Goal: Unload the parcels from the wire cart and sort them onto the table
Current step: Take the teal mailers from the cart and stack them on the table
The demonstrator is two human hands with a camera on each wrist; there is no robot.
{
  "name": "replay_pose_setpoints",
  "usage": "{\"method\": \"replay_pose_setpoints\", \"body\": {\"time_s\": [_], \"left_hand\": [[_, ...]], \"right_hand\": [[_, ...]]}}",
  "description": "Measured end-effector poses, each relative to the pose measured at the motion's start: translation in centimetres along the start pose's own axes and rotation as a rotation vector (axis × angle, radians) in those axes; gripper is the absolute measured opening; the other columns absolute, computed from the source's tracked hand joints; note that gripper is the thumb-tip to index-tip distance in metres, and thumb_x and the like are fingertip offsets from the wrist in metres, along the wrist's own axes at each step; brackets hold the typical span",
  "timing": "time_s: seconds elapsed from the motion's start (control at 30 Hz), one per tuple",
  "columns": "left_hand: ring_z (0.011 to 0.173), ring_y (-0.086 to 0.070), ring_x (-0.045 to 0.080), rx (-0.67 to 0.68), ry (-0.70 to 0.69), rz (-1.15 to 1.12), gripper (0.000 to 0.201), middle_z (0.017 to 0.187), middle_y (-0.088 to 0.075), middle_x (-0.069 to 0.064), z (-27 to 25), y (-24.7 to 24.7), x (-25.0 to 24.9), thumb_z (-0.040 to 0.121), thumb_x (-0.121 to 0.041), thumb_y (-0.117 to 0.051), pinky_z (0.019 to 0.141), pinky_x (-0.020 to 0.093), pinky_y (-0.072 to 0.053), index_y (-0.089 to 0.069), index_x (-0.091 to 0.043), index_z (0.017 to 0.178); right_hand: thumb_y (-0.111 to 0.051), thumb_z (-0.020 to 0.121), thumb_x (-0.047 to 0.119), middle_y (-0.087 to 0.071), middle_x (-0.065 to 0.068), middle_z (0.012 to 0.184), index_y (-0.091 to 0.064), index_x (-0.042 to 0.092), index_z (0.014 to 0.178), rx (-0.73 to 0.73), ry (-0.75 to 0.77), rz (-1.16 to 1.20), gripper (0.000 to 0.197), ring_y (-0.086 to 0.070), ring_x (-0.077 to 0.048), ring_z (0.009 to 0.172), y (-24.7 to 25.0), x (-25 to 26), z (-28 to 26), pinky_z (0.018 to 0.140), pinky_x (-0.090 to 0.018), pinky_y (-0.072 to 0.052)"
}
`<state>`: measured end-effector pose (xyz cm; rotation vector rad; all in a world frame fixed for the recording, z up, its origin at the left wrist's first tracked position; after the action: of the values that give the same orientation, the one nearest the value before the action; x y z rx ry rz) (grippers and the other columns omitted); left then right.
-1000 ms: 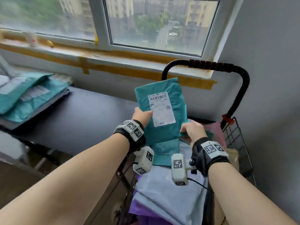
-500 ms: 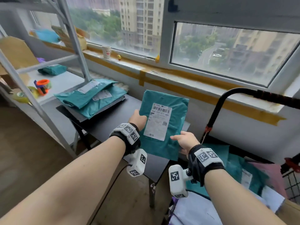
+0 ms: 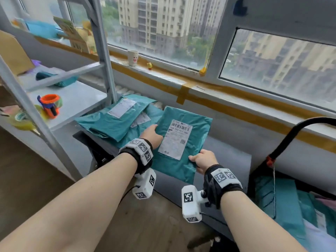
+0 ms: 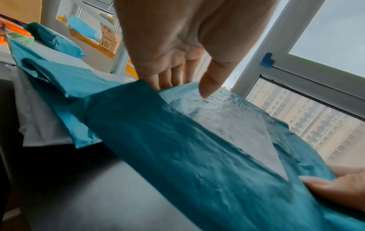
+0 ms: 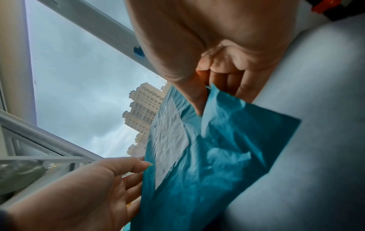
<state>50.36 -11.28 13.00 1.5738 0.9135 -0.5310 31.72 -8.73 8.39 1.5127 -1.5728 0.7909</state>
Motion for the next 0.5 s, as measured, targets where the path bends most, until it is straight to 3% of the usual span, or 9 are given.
{"method": "replay_pose_setpoints", "body": {"time_s": [0.13,0.27,0.4,0.5], "left_hand": [[0.123,-0.051,0.028,0.102,0.017,-0.01,0.057,0.14,-0.048,0.011,3.4,2.3,1.9,0.085,-0.005,-0.051,0.102,0.038,-0.043,-0.041,-0.013,0.141],[0.118,-0.054,0.027,0.142,-0.019,0.026,0.049,0.133,-0.055,0.009,6.4,2.4,2.4,0.087,-0.008,-0.052,0.1,0.032,-0.044,-0.047,-0.013,0.136],[0.126,-0.048,0.023,0.158,-0.057,0.091,0.051,0.14,-0.049,0.007,9.5,2.0,2.5,0.089,-0.01,-0.049,0.103,0.028,-0.039,-0.043,-0.015,0.139],[0.124,-0.049,0.023,0.148,-0.06,0.124,0.048,0.136,-0.052,0.008,13.0,2.1,2.4,0.089,-0.011,-0.05,0.101,0.028,-0.039,-0.046,-0.017,0.137]], "right_hand": [[-0.056,0.08,-0.017,-0.065,-0.021,0.093,-0.058,0.006,0.068,-0.061,-0.034,-0.062,0.026,-0.063,-0.034,0.09,-3.0,0.5,1.2,0.09,-0.057,-0.05],[-0.062,0.08,-0.006,-0.068,-0.017,0.097,-0.056,0.01,0.067,-0.155,-0.021,-0.202,0.021,-0.065,-0.032,0.093,-2.8,1.9,3.5,0.09,-0.053,-0.051],[-0.058,0.086,0.003,-0.054,-0.002,0.074,-0.048,0.021,0.065,-0.226,-0.039,-0.329,0.029,-0.062,-0.035,0.107,-2.1,3.5,6.1,0.093,-0.043,-0.051],[-0.064,0.081,0.002,-0.062,-0.01,0.086,-0.051,0.015,0.064,-0.263,-0.068,-0.319,0.025,-0.062,-0.037,0.107,-1.7,3.1,10.5,0.093,-0.045,-0.051]]}}
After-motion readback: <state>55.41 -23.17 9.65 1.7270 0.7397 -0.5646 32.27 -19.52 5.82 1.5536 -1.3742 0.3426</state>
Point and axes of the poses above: each hand's wrist, its own z-axis towards the middle knuckle, its own y-axis out of the back of the hand, x = y × z, the point moved 4 cm from there along z, towards the middle knuckle
